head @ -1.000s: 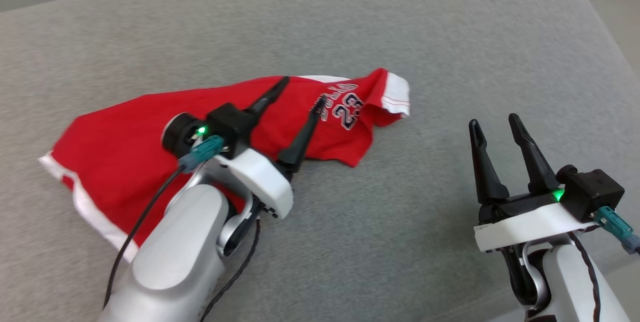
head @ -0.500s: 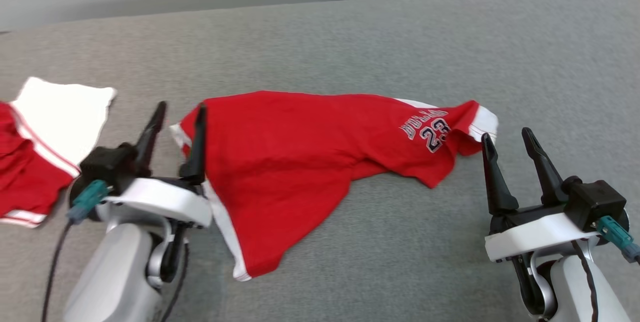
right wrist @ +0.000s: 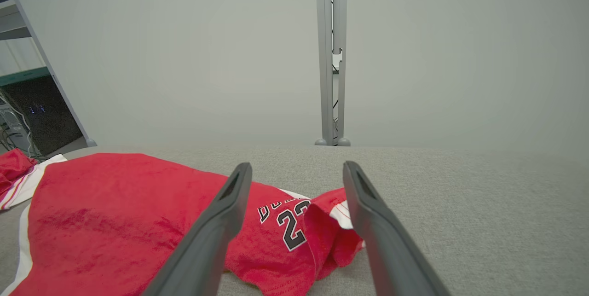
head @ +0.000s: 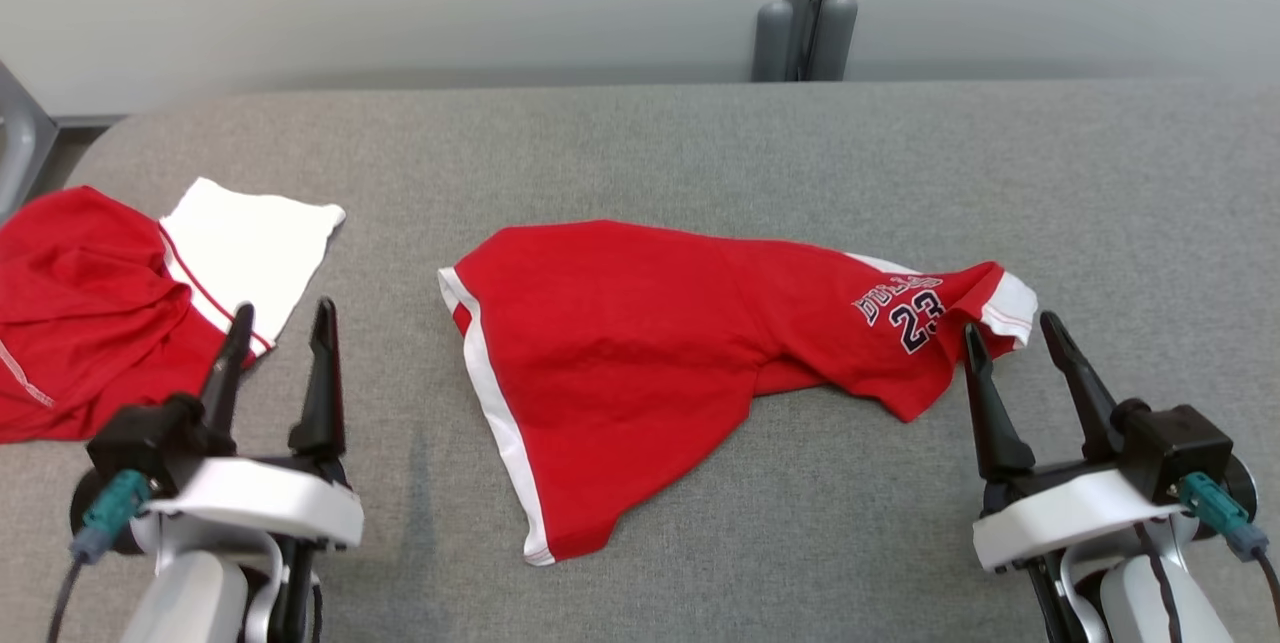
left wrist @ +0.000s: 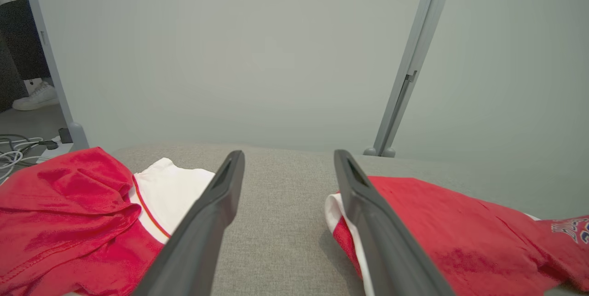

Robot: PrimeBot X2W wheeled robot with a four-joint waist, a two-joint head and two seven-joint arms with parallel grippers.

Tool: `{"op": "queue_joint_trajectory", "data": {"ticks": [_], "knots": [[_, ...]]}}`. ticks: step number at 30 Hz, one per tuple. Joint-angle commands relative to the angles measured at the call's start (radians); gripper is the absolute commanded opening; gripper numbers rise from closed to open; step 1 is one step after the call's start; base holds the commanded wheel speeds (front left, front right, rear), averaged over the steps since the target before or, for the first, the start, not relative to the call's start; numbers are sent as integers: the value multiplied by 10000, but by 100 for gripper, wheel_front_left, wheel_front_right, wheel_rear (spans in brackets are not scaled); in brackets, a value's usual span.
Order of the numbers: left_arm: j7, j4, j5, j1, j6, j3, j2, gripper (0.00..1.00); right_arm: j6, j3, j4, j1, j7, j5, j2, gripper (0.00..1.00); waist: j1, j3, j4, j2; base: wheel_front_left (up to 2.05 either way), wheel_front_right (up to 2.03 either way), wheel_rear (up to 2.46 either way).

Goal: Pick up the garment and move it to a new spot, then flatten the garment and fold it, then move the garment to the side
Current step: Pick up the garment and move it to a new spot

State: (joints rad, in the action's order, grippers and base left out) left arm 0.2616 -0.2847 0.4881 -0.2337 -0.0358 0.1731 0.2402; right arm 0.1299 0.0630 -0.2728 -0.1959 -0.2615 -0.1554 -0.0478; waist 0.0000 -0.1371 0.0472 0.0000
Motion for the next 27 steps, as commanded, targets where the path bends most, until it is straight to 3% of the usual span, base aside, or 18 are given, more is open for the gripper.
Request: {"op": "queue_joint_trajectory", "data": {"ticks": [1, 12, 27], "knots": [[42, 148, -156, 401, 51, 86, 15, 100, 16, -36, -14, 263, 38, 75, -57, 100, 0, 381, -45, 0, 0, 0, 0], [-310, 748, -395, 1559, -133, 541, 172, 100, 16, 4, 201, 1167, 303, -119, -56, 100, 0, 1195, -190, 0, 0, 0, 0], [-412, 1002, -349, 1833, -273, 598, 418, 100, 16, 21, 639, 1585, 561, -157, -57, 100, 0, 1349, -268, 0, 0, 0, 0]]}}
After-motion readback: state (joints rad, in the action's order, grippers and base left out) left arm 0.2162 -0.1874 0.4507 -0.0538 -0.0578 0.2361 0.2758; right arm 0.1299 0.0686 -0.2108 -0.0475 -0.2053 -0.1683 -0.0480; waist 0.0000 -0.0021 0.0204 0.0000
